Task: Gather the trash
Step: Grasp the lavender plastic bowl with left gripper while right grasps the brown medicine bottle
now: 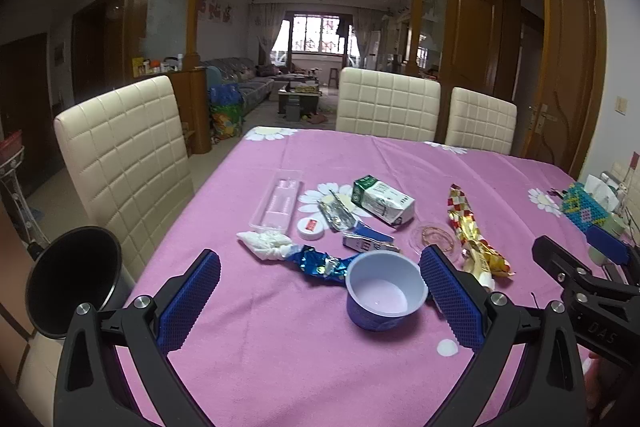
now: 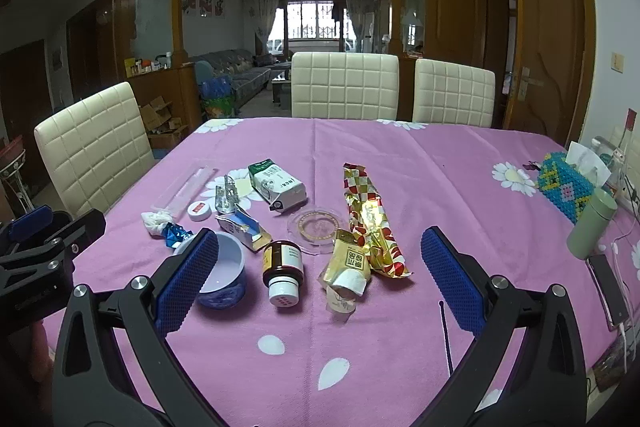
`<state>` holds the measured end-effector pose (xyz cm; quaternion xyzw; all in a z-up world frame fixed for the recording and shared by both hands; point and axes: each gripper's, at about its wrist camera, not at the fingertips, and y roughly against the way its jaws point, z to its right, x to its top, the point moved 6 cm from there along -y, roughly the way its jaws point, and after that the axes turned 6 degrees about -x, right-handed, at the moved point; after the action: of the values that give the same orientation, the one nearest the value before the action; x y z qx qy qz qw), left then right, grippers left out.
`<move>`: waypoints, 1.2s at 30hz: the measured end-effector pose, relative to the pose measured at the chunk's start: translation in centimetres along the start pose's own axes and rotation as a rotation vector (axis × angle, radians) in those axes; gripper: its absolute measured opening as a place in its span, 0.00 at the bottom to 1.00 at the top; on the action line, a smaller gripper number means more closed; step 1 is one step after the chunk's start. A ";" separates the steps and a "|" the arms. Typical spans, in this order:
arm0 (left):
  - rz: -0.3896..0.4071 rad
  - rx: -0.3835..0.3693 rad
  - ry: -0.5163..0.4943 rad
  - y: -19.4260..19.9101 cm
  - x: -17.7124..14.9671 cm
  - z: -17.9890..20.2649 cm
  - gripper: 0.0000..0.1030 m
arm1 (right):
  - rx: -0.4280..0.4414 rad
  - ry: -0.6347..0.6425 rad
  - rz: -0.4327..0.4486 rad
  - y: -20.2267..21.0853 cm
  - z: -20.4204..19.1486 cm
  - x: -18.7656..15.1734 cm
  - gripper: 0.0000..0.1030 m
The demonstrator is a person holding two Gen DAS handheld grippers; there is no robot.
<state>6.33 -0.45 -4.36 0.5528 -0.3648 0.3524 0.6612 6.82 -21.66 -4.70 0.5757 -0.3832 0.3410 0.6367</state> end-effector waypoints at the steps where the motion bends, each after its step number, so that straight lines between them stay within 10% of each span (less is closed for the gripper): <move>1: -0.004 -0.009 0.001 -0.1 -0.1 0.1 0.95 | -0.004 0.002 -0.001 -0.2 0.1 0.1 0.97; 14: -0.165 -0.031 -0.061 -7.1 -4.5 2.0 0.95 | 0.014 0.152 -0.161 -7.4 -0.6 -5.5 0.79; 36: -0.294 -0.035 -0.067 -13.4 -5.1 3.3 0.95 | 0.088 0.134 -0.237 -10.6 -1.0 -6.6 0.84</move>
<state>15.17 -5.90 -14.74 0.6000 -0.3079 0.2266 0.7027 13.06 -21.76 -15.51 0.6203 -0.2538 0.3176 0.6708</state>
